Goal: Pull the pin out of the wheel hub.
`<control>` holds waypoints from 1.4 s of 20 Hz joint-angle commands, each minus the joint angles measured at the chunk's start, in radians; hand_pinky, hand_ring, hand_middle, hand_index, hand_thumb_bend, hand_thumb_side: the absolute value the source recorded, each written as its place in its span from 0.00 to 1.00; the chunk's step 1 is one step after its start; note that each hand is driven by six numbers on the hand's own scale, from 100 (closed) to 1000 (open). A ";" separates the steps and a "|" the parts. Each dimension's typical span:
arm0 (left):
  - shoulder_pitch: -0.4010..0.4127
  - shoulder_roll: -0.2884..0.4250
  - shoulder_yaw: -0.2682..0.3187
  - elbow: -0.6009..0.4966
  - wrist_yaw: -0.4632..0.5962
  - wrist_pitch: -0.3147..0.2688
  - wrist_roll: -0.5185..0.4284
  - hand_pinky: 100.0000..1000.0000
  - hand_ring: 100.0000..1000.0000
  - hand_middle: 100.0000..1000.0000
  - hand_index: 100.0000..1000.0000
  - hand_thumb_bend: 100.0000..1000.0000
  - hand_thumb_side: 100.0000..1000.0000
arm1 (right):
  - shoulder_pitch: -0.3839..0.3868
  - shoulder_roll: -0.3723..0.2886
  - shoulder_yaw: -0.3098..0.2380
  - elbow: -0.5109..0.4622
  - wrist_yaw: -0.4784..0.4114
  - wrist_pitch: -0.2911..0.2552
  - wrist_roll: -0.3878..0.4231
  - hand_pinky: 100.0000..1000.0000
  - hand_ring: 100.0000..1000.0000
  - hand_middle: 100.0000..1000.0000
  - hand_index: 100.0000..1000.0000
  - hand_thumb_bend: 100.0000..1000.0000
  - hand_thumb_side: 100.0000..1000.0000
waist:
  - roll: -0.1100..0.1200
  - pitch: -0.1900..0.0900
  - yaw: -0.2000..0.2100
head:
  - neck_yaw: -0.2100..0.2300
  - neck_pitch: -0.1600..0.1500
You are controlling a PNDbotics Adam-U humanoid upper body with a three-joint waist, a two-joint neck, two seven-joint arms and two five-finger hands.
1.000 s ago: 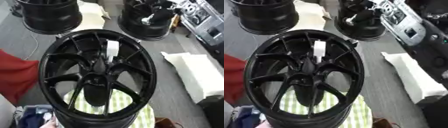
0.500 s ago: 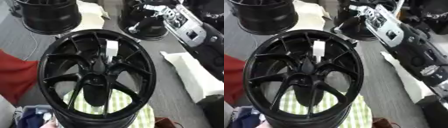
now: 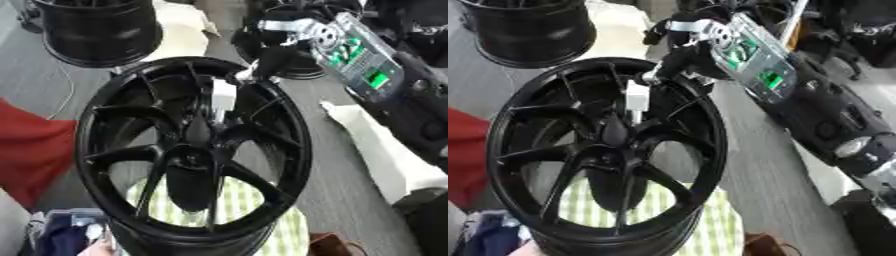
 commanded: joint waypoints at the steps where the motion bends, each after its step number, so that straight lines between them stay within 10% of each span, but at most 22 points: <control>1: -0.009 0.005 0.007 -0.009 -0.003 0.000 0.003 0.54 0.51 0.54 0.79 0.00 0.54 | -0.020 0.000 0.004 -0.011 -0.009 0.014 0.028 0.29 0.46 0.90 0.89 0.38 0.26 | 0.007 -0.013 0.001 | -0.005 -0.003; 16: -0.007 0.003 0.007 -0.009 -0.005 -0.002 0.001 0.54 0.51 0.54 0.79 0.00 0.54 | -0.007 0.048 0.033 0.099 0.063 -0.001 0.104 0.41 0.48 0.86 0.88 0.36 0.22 | 0.008 -0.011 0.001 | -0.006 -0.003; 28: -0.008 0.002 0.007 -0.006 -0.003 -0.007 0.001 0.54 0.51 0.54 0.79 0.00 0.54 | -0.007 0.074 0.035 0.124 0.112 -0.010 0.108 0.26 0.40 0.75 0.73 0.32 0.12 | 0.013 -0.008 0.006 | -0.011 -0.009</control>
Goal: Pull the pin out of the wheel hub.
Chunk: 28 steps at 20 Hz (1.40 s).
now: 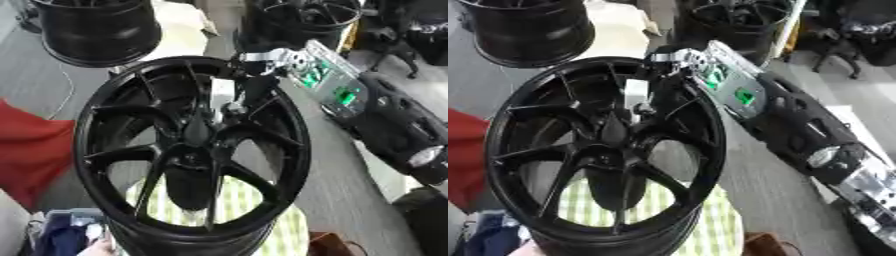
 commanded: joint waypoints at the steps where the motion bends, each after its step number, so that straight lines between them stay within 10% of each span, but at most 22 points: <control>1: -0.009 0.009 0.004 -0.011 0.001 -0.005 0.000 0.54 0.51 0.54 0.79 0.00 0.54 | -0.017 -0.007 -0.011 0.008 0.016 0.040 0.028 0.25 0.40 0.74 0.72 0.32 0.11 | 0.007 -0.008 0.003 | -0.005 -0.010; 10: -0.008 0.008 0.005 -0.012 -0.001 -0.003 -0.001 0.54 0.51 0.54 0.79 0.00 0.54 | -0.016 -0.005 -0.019 0.015 0.022 0.042 -0.065 0.00 0.29 0.59 0.56 0.12 0.04 | 0.005 -0.007 0.008 | -0.005 -0.010; 28: -0.004 0.007 0.006 -0.017 -0.002 0.006 0.002 0.54 0.51 0.54 0.79 0.00 0.54 | -0.026 -0.101 -0.079 -0.121 -0.071 0.069 -0.196 0.00 0.23 0.57 0.51 0.15 0.07 | 0.004 -0.018 -0.004 | 0.005 -0.007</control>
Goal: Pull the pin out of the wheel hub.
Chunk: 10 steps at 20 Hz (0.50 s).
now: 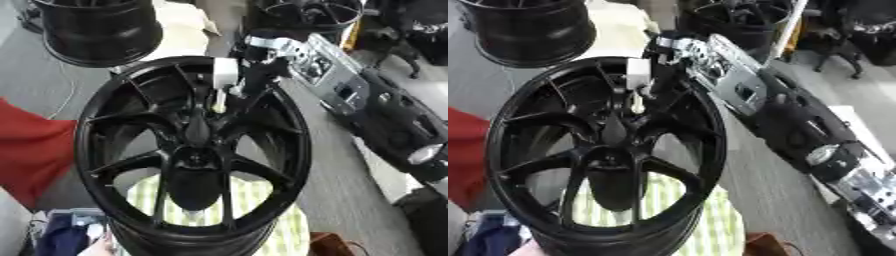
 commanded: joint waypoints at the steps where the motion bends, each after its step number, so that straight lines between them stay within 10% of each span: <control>1: -0.004 0.008 0.004 -0.017 -0.002 0.004 0.003 0.54 0.51 0.54 0.79 0.00 0.54 | -0.020 -0.072 -0.037 -0.063 -0.022 0.010 -0.009 0.00 0.23 0.57 0.51 0.15 0.07 | 0.005 -0.020 -0.006 | 0.006 -0.005; 10: 0.016 0.023 0.021 -0.018 -0.004 0.009 0.022 0.54 0.51 0.54 0.79 0.00 0.53 | 0.150 -0.285 -0.235 -0.257 -0.051 0.032 -0.092 0.00 0.20 0.57 0.50 0.17 0.09 | -0.001 -0.045 -0.074 | 0.056 0.006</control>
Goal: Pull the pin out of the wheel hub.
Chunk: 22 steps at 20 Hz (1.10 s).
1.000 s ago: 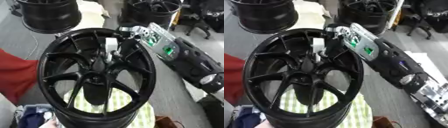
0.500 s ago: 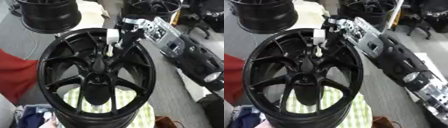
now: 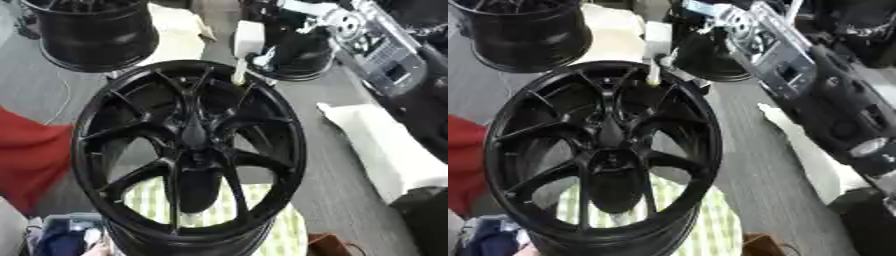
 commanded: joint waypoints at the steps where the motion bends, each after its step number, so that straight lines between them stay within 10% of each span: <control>1: -0.001 0.024 0.013 -0.018 -0.004 0.001 0.011 0.54 0.51 0.54 0.79 0.00 0.53 | 0.084 -0.117 -0.113 -0.084 -0.024 0.009 -0.061 0.00 0.20 0.58 0.50 0.17 0.09 | 0.003 -0.018 -0.016 | 0.019 0.006; 5: 0.006 0.024 0.025 -0.022 -0.003 0.005 0.024 0.54 0.51 0.54 0.79 0.00 0.53 | 0.355 -0.110 -0.264 -0.168 -0.008 0.012 -0.214 0.00 0.19 0.58 0.49 0.20 0.08 | 0.006 -0.019 -0.048 | 0.047 0.002; 11: 0.014 0.028 0.042 -0.024 -0.004 0.007 0.042 0.54 0.51 0.54 0.79 0.00 0.53 | 0.748 0.167 -0.397 -0.123 0.043 0.070 -0.544 0.01 0.40 0.84 0.81 0.36 0.17 | 0.007 -0.014 -0.083 | 0.079 0.005; 16: 0.018 0.024 0.042 -0.020 -0.004 0.004 0.042 0.54 0.51 0.54 0.79 0.00 0.54 | 0.844 0.426 -0.483 -0.007 0.052 0.089 -0.808 0.09 0.48 0.91 0.83 0.38 0.21 | 0.016 -0.012 -0.099 | 0.092 0.005; 22: 0.026 0.021 0.045 -0.009 -0.011 -0.008 0.038 0.54 0.51 0.54 0.79 0.00 0.54 | 0.845 0.613 -0.542 0.087 -0.073 -0.067 -1.192 0.05 0.43 0.86 0.77 0.37 0.17 | 0.024 -0.009 -0.111 | 0.102 0.006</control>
